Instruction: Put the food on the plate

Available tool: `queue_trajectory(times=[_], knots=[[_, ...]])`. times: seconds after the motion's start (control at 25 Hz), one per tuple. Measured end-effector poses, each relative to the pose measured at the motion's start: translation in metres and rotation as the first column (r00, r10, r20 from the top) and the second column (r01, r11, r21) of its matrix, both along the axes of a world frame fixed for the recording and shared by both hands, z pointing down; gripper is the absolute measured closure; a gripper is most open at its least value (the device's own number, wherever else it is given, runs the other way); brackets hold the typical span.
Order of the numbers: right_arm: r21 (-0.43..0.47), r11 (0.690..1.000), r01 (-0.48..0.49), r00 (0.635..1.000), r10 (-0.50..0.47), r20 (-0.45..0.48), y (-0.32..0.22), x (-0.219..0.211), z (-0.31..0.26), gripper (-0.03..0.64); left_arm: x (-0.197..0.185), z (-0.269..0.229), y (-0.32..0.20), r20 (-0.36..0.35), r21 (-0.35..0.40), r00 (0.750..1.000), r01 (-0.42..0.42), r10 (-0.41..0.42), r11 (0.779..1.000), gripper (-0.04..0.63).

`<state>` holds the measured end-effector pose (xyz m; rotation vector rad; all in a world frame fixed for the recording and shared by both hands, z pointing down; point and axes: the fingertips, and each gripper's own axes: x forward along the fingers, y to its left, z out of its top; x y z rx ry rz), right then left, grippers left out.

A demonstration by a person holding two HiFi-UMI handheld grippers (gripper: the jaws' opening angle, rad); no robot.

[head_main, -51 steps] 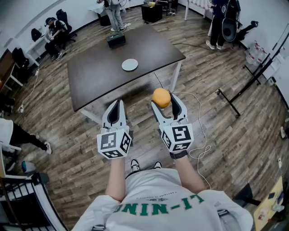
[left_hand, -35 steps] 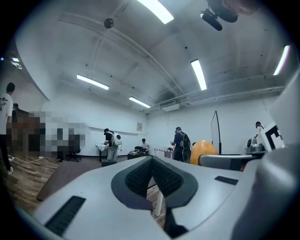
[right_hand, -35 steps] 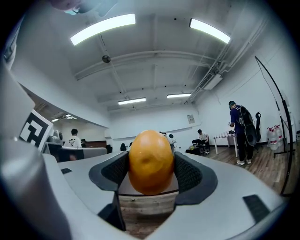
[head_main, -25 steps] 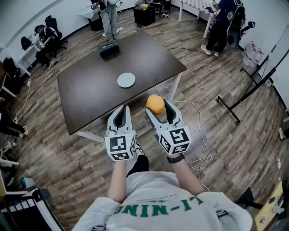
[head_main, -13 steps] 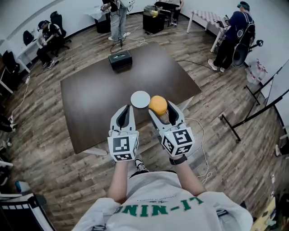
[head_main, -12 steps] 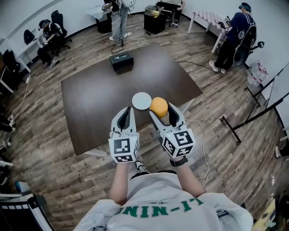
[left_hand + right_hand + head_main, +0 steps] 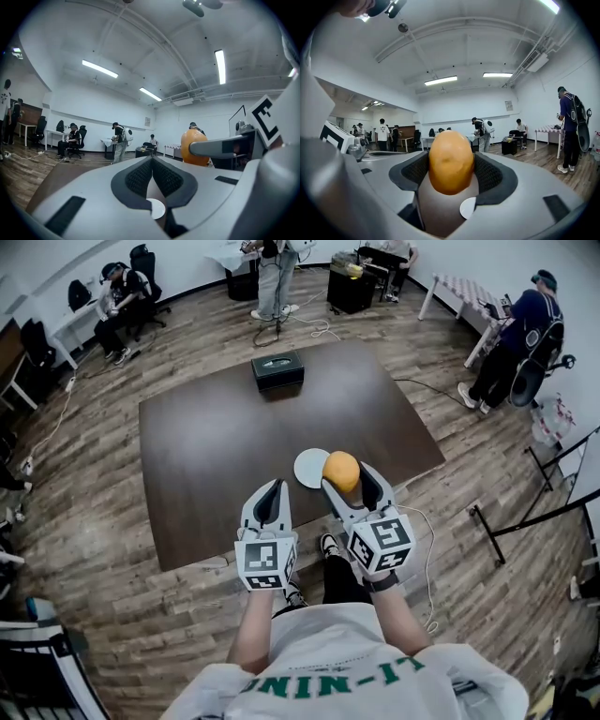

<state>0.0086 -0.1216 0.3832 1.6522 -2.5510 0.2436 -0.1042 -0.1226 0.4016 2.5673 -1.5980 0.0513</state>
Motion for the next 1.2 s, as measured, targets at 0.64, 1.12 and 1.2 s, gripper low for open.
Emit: queue_trajectory(times=[0.64, 1.12, 1.2], knots=[[-0.197, 0.977, 0.085, 0.996, -0.088, -0.011, -0.174, 0.034, 0.075, 0.302, 0.042, 0.052, -0.17, 0.029, -0.107, 0.998, 0.05, -0.047, 0.993, 0.58], [-0.386, 0.909, 0.157, 0.984, -0.177, -0.016, -0.229, 0.021, 0.175, 0.301, 0.031, 0.126, -0.225, -0.057, -0.213, 0.991, 0.103, -0.118, 0.972, 0.58], [-0.418, 0.894, 0.161, 0.982, -0.187, -0.023, -0.234, 0.021, 0.195, 0.301, 0.031, 0.141, -0.23, -0.036, -0.235, 0.992, 0.108, -0.12, 0.966, 0.58]])
